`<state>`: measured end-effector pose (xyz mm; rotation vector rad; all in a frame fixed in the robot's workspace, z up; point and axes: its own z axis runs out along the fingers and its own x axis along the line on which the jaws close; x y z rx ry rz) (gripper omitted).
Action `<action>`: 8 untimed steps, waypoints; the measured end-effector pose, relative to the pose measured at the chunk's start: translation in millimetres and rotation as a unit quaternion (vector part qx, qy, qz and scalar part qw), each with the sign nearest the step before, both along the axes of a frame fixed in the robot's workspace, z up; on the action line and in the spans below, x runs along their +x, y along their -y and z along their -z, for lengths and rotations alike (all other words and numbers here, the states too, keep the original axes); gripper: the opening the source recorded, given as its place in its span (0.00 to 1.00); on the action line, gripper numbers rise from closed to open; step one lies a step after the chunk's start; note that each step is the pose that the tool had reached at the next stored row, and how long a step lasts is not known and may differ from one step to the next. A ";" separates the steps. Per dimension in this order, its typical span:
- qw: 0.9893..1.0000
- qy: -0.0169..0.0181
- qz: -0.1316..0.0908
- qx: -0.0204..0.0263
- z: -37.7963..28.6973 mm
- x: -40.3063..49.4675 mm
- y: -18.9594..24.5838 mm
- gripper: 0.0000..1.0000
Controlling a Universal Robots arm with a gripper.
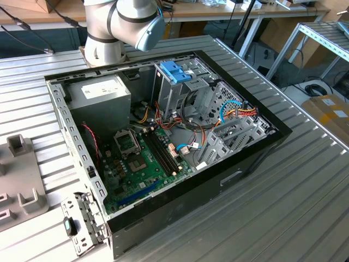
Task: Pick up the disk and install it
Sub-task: 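Pick up the disk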
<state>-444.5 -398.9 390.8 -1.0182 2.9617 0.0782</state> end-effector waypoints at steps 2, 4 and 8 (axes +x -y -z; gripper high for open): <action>1.000 0.000 -0.010 0.000 0.0 0.0 0.0 0.48; 1.000 0.000 -0.021 0.000 0.0 0.0 0.0 0.48; 0.999 0.000 -0.048 0.000 0.0 0.0 0.0 0.48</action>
